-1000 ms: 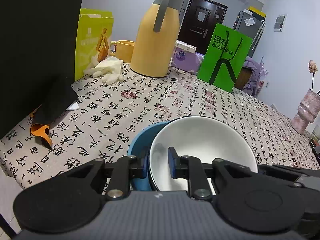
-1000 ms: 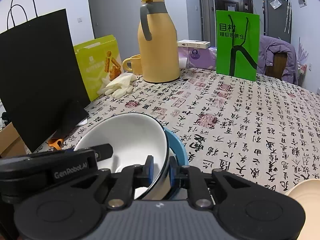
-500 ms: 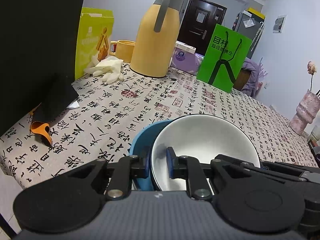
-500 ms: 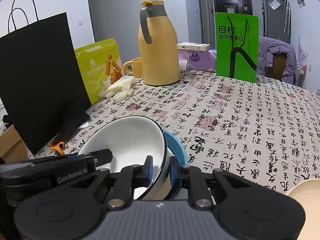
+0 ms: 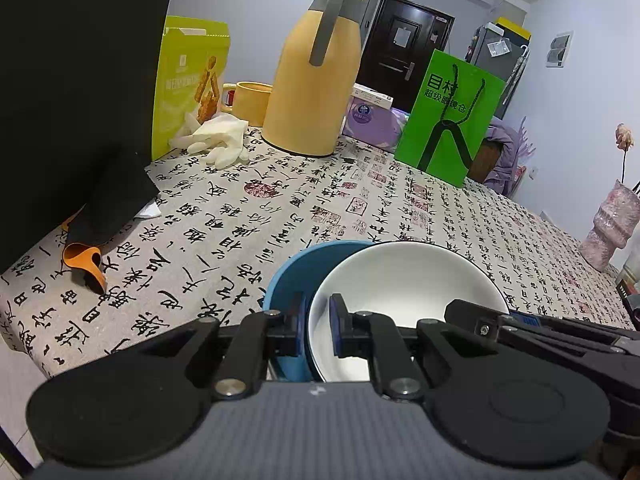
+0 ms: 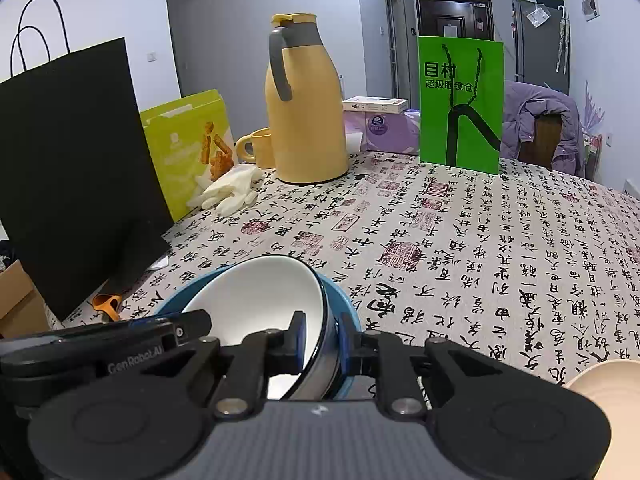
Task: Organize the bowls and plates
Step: 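Open both tools to release the white bowl rim, then close both tools on the rim of the blue bowl, then lift the blue bowl with its nested white bowls using both tools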
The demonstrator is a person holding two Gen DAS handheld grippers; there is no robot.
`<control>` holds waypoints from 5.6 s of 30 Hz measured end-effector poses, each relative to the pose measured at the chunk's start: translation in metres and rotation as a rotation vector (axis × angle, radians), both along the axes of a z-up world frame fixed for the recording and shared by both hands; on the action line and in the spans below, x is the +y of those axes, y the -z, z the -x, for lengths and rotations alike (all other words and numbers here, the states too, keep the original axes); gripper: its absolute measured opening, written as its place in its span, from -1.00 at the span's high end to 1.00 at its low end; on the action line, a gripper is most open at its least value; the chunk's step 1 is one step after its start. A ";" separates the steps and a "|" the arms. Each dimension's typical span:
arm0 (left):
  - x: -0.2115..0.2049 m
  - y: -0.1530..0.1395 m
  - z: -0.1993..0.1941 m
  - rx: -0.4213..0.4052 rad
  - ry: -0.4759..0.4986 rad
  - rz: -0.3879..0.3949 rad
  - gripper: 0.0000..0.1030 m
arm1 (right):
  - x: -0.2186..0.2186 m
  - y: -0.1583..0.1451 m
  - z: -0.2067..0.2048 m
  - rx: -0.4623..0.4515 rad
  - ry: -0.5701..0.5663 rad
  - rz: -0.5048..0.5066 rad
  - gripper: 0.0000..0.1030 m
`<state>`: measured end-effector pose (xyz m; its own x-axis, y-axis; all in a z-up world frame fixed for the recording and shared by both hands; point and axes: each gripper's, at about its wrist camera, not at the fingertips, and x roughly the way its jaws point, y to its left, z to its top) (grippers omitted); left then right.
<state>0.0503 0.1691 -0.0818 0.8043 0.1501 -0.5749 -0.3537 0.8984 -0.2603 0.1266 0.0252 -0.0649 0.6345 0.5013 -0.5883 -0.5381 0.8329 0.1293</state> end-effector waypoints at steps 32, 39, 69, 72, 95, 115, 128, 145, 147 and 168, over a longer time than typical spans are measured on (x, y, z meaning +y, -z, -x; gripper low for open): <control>-0.002 -0.020 0.010 -0.024 -0.013 -0.009 0.21 | -0.032 -0.005 0.006 0.030 -0.031 -0.137 0.73; -0.010 -0.034 0.028 -0.096 -0.034 -0.096 -1.00 | -0.056 -0.013 0.018 -0.017 -0.044 -0.199 -0.73; -0.021 -0.024 0.066 -0.112 -0.024 -0.169 -1.00 | -0.081 -0.006 0.061 -0.105 0.015 -0.196 -1.00; -0.015 -0.021 0.064 -0.109 -0.024 -0.160 -1.00 | -0.077 -0.003 0.058 -0.086 -0.001 -0.197 -1.00; 0.025 -0.006 0.032 -0.076 -0.015 -0.066 -1.00 | -0.041 0.008 0.006 0.079 0.035 -0.160 -1.00; 0.042 0.032 -0.016 0.091 0.022 0.093 -1.00 | -0.020 0.043 -0.035 0.269 0.050 -0.102 -1.00; 0.049 0.041 -0.023 0.091 0.026 0.144 -1.00 | -0.017 0.054 -0.044 0.348 0.018 -0.157 -1.00; 0.050 0.040 -0.024 0.103 0.026 0.152 -1.00 | -0.018 0.054 -0.047 0.362 0.021 -0.156 -1.00; 0.051 0.040 -0.024 0.104 0.027 0.154 -1.00 | -0.017 0.054 -0.047 0.364 0.021 -0.152 -1.00; 0.047 0.036 -0.027 0.102 0.071 0.225 -0.51 | -0.022 0.058 -0.051 0.476 -0.034 -0.264 -0.16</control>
